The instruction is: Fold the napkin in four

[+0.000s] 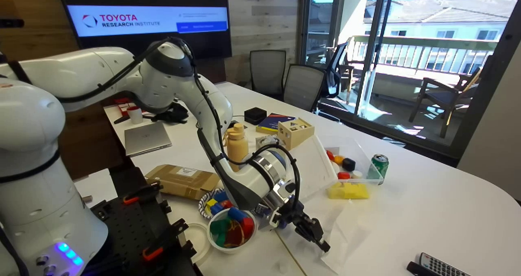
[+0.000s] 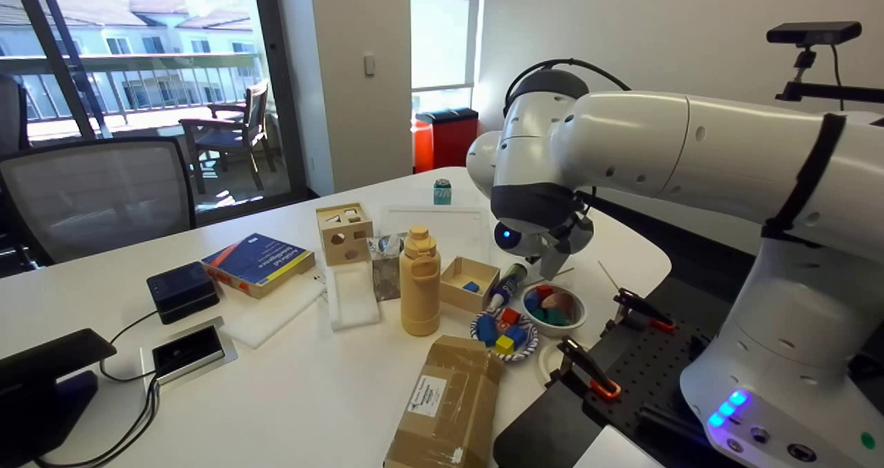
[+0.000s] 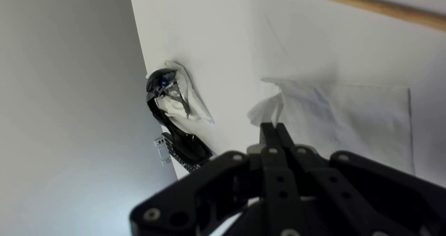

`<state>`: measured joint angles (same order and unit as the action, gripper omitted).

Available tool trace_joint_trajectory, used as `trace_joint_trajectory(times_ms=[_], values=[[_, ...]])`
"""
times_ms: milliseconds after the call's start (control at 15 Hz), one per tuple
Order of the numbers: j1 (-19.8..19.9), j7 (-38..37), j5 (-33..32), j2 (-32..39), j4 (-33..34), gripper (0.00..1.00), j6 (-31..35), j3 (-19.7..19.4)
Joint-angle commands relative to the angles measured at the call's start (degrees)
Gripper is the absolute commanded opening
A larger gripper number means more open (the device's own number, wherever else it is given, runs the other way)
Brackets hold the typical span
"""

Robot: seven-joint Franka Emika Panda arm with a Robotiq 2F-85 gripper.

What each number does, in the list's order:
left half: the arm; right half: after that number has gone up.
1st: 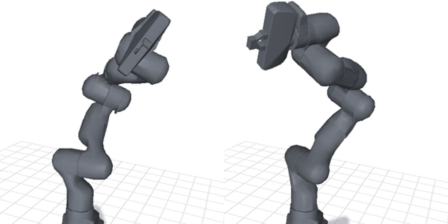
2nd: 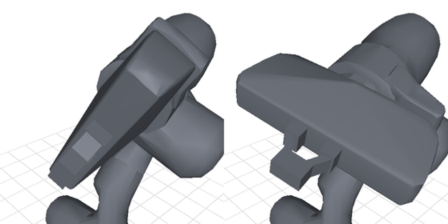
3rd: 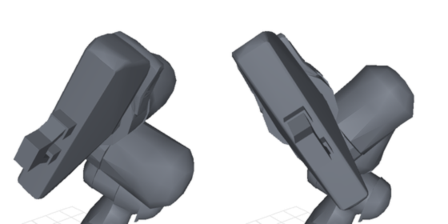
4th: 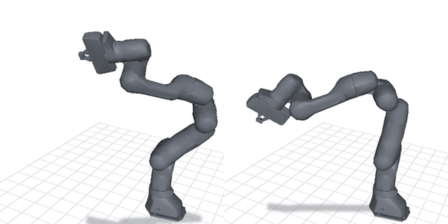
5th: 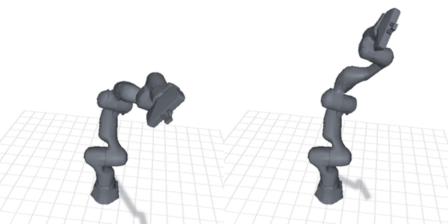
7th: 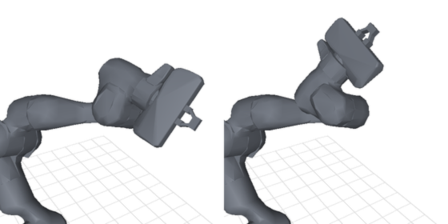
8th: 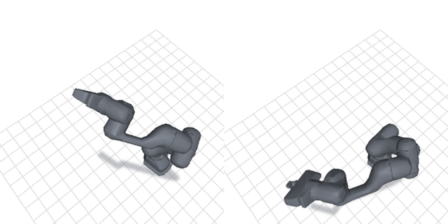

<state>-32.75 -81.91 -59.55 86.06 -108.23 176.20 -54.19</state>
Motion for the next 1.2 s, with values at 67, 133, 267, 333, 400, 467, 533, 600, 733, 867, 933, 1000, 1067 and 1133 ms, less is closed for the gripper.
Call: trace_joint_trajectory(times_ms=[67,133,267,333,400,467,533,600,733,867,933,1000,1067,1133], values=[[-2.99,-5.88,-6.95,-0.05,-1.84,0.00,0.85,-0.90],[-2.98,-6.23,-7.94,-0.07,-1.49,0.00,0.76,-0.63],[-2.80,-6.08,-9.11,-0.08,-0.94,0.20,0.59,-0.26],[-2.67,-5.57,-9.27,-0.08,-0.90,0.27,0.99,-0.16],[-2.55,-4.86,-9.27,-0.08,-1.00,0.32,1.69,-0.20],[-2.28,-4.18,-9.37,-0.08,-0.98,0.40,2.44,-0.27],[-2.16,-3.61,-9.27,-0.21,-1.22,0.47,2.76,-0.32],[-1.63,-2.88,-9.71,-0.59,-1.20,0.56,3.67,-0.30],[-0.87,-1.84,-10.73,-0.85,-0.81,0.72,5.64,-0.34],[0.15,-0.24,-12.50,-1.07,-0.24,0.85,9.33,-0.78],[0.72,0.51,-13.71,-1.37,0.01,0.93,11.76,-1.46],[0.76,0.78,-14.42,-1.84,-0.41,0.99,13.72,-2.38],[0.73,0.87,-15.10,-2.15,-0.72,1.00,16.19,-3.58],[0.82,1.13,-15.53,-2.52,-1.06,1.00,18.42,-4.62]])
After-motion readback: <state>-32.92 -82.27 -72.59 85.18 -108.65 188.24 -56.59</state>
